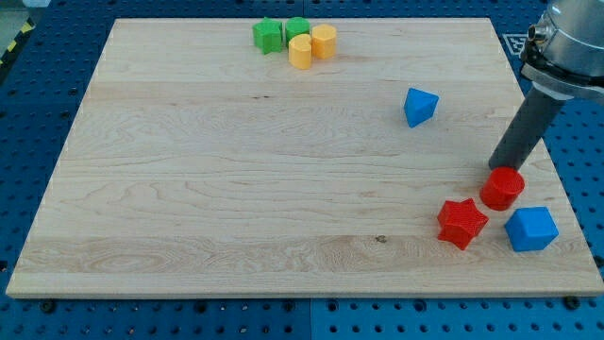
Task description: Point at blue triangle
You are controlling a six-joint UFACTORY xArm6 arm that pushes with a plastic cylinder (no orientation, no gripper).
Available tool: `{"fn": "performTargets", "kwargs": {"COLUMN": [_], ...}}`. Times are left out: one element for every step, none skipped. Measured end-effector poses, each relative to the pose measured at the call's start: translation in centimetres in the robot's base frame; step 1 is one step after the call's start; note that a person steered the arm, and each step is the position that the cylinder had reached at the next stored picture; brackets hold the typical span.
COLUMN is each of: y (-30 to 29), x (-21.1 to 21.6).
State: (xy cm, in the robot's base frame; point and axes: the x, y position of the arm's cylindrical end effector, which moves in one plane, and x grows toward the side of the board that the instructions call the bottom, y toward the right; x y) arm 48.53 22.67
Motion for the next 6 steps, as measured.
{"fn": "performTargets", "kwargs": {"y": [-0.8, -1.1, -1.2, -2.6, -8.3, -13.0], "x": [0.2, -2.5, -7.7, -12.3, -14.2, -13.4]}}
